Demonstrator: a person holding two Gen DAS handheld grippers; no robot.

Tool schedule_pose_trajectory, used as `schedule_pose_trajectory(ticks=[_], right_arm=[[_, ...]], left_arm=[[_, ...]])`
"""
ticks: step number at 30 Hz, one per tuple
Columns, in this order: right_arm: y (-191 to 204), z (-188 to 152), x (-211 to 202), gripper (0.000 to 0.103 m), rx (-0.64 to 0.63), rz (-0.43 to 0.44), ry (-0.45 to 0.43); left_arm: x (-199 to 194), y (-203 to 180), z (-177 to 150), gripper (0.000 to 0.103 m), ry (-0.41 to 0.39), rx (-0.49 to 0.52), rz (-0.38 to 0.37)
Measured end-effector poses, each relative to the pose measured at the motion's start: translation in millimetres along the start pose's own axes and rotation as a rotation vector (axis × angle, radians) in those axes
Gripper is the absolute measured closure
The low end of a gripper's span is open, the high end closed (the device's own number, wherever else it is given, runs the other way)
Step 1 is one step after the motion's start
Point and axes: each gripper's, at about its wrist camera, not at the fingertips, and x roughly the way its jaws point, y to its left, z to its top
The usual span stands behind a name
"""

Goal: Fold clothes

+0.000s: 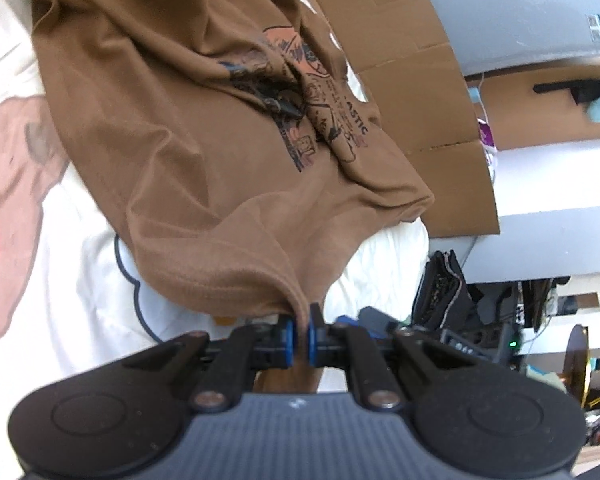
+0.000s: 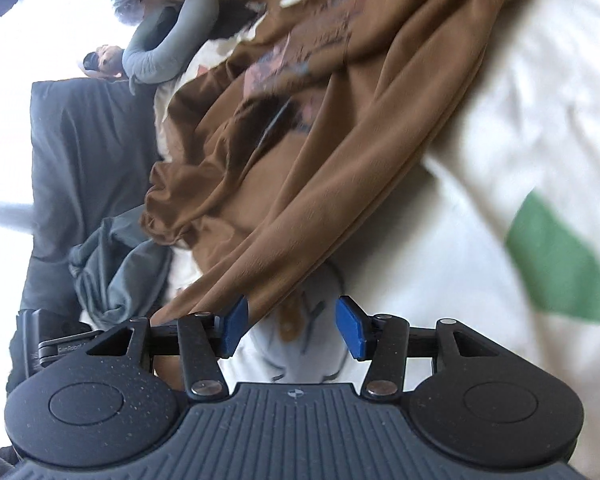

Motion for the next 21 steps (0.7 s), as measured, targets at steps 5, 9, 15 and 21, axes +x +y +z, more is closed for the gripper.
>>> schedule_pose_trajectory(ticks=[5,9,15,21], right_arm=[[3.0,-9.4,25.5,0.047,0.057,0.078,0.048],[10.9,-17.6,40.5,0.047,0.084,0.156,0.069],[19.1,-17.1,56.3,0.051,0.098,0.195,0.097],[18.1,-14.1,59.3,0.094,0.092,0.206,0.106]], left_arm=[[2.8,9.4,-0.8,0.096,0.023,-0.038,-0.033],[9.8,11.4,-3.2,0.096,0.066,-0.049,-0.034],[20.0,9.3,-8.4,0.096,0.1,-0.057,-0.054],[26.1,5.8,-14.0,0.095,0.104,-0.064,-0.047]])
